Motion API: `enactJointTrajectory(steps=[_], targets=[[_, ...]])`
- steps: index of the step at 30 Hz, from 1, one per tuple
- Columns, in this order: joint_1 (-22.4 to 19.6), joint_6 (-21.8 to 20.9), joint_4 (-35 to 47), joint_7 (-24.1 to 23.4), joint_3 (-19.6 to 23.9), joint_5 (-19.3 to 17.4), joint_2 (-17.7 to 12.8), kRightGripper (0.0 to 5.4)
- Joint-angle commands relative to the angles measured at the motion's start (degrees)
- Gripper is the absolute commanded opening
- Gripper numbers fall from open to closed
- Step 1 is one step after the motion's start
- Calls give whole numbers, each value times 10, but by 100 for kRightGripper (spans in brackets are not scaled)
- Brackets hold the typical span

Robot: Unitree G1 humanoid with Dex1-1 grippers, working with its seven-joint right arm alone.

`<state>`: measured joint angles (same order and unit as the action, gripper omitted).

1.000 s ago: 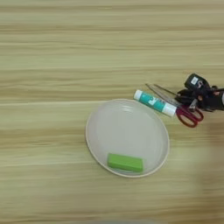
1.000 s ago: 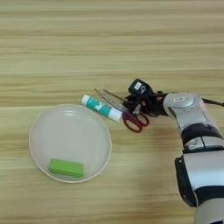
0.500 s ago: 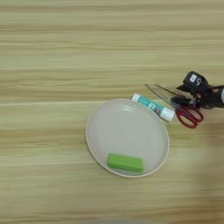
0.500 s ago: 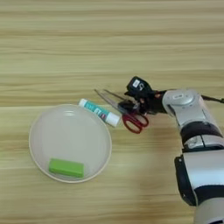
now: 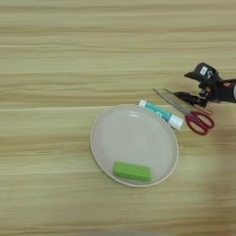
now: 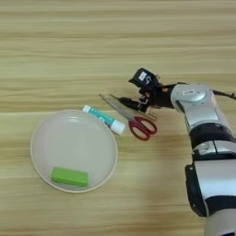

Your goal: Move the objects on the table

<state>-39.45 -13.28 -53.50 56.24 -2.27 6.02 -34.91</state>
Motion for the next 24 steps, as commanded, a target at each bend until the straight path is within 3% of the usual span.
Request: enactJointTrajectory(steps=[1,11,24], targets=[[-22,3,98,5,21,-38,-13,439],[33,52,254,27,19,-75,-7,535],[95,107,407,52,3,-101,3,538]])
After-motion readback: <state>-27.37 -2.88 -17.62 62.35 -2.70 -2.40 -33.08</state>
